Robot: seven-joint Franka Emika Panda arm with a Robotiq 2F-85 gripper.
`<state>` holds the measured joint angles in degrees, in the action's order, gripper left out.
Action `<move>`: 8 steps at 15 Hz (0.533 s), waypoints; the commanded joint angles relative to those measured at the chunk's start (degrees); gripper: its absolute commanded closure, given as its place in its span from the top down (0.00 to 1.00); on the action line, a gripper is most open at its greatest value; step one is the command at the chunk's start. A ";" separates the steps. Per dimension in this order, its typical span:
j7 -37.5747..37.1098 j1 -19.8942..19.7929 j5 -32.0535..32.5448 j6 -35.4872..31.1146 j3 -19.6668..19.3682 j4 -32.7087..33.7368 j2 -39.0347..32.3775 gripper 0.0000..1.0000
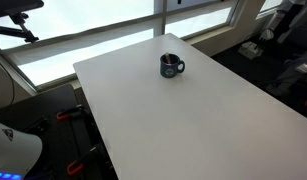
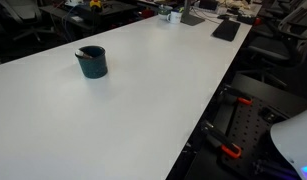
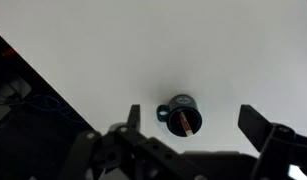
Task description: Remove the marker from the cup and put it on the table
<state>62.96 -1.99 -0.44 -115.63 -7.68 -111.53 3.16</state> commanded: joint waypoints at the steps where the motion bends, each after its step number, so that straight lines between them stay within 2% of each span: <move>1: -0.59 -0.80 1.01 -0.75 0.87 -0.05 -0.24 1.00; 8: 9.06 -0.97 -0.45 -5.68 2.52 6.66 -12.14 1.00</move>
<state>67.55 -2.03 -0.40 -119.63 -6.89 -109.45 -3.30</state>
